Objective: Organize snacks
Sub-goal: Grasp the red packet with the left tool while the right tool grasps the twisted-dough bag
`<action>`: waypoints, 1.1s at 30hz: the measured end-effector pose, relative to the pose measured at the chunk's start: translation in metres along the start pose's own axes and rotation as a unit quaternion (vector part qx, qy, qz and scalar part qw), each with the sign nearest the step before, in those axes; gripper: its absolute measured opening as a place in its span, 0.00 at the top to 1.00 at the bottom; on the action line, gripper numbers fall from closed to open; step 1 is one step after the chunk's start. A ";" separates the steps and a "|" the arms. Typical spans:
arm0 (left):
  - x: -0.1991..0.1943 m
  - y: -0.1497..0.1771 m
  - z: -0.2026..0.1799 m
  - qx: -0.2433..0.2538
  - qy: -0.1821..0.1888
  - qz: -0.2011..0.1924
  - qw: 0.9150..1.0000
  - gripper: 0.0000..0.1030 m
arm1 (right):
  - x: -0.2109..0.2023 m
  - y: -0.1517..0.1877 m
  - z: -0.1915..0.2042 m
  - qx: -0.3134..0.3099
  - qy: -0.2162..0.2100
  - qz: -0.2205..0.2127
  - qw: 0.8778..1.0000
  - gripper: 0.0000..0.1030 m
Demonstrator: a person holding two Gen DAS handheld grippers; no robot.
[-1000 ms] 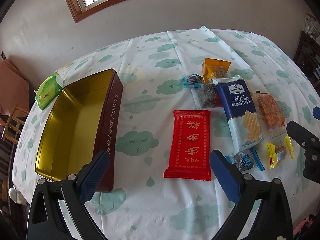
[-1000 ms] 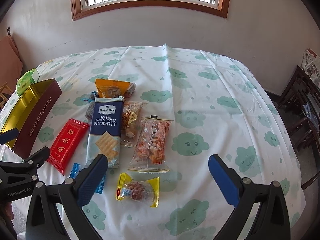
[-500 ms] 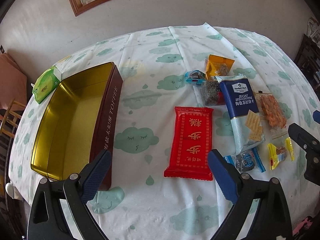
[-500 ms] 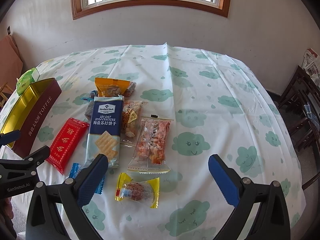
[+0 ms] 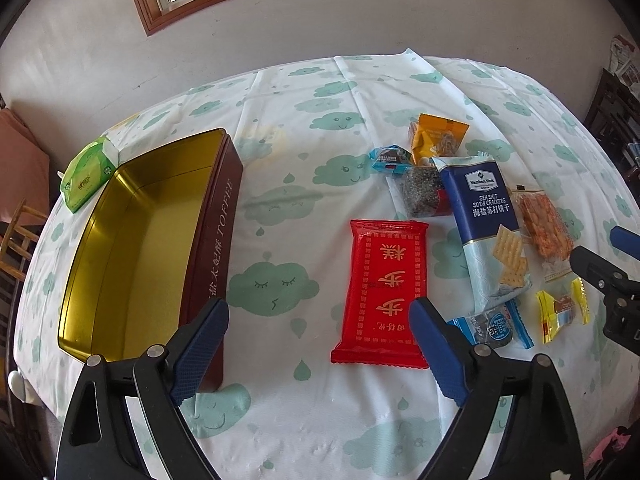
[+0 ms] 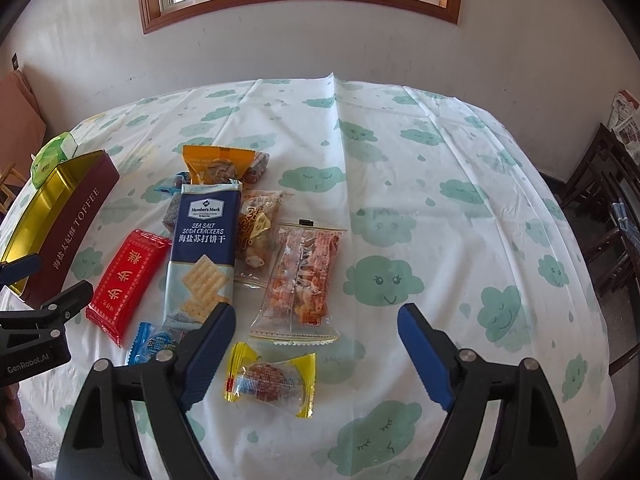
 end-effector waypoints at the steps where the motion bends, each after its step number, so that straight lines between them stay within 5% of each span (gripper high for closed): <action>1: 0.001 0.000 0.000 0.000 0.000 0.000 1.000 0.14 | 0.002 -0.001 -0.001 0.000 0.000 0.002 1.000 0.20; 11: 0.010 -0.005 0.001 -0.001 0.009 0.003 1.000 0.21 | 0.030 -0.010 -0.008 0.014 -0.014 0.029 0.999 0.35; 33: 0.026 -0.013 -0.008 0.012 0.019 0.008 1.000 0.22 | 0.066 -0.022 -0.014 0.020 -0.014 0.063 0.998 0.46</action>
Point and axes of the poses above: each gripper's, at about its wrist camera, not at the fingertips, and x roughly the way its jaws point, z to its left, y to its underside, the point moved 5 cm from there along x, roughly the way its jaws point, and after that the axes turned 3 degrees about -y, right-handed, at the moved point
